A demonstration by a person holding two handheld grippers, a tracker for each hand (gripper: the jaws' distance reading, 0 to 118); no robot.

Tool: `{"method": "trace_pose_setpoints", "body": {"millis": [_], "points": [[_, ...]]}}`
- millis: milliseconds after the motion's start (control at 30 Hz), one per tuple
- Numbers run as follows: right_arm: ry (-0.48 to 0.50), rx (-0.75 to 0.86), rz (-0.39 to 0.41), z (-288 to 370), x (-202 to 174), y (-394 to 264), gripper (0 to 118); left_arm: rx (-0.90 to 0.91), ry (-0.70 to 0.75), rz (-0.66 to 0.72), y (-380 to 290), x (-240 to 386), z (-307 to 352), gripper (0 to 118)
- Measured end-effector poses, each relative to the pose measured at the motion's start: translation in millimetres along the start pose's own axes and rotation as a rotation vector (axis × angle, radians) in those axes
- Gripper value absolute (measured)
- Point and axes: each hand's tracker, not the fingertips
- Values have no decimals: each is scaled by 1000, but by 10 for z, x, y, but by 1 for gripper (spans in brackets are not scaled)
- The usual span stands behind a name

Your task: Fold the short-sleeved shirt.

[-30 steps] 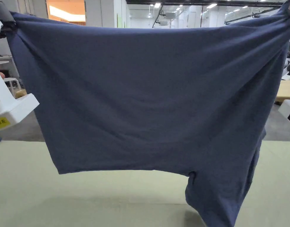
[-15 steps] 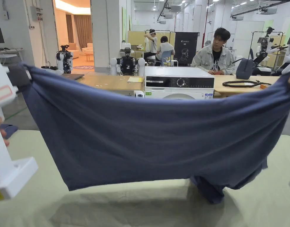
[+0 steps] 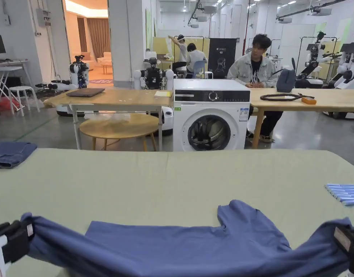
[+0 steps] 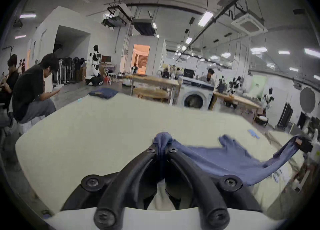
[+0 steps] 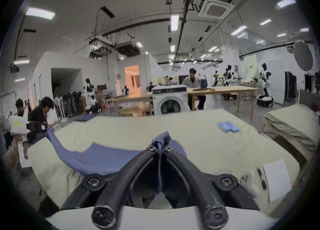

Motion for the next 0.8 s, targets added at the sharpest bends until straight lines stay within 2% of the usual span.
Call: {"method": "trace_pose_setpoints", "body": {"millis": [33,267,367,467,667,733,767,800], "points": [[-8,-27,14,113,-19,-134,0,-22,0,-10,-163,-26,92,1],[-13,-345,-35,341,82,-1111,0,-305,25,-88,-1114,-238,331,1],[-30,-448,-33,334,131,-1417,0,-418,48,-150,-1412,-361,276,1],[-48,-532,-31,301,192,-1666,0,-489,55,-133,-1617,-518,178,1],[-65,-577,-44,231,276,-1919,0,-549,70,-161,-1845,-539,11,1],[-62,-564,-11,248,241,-1915,1,-521,71,-158,-1775,-530,38,1],[-68,-542,14,293,213,-1878,7,-494,71,-143,-1716,-529,76,6],[-77,-514,37,328,192,-1831,18,-459,79,-134,-1657,-508,138,21]]}}
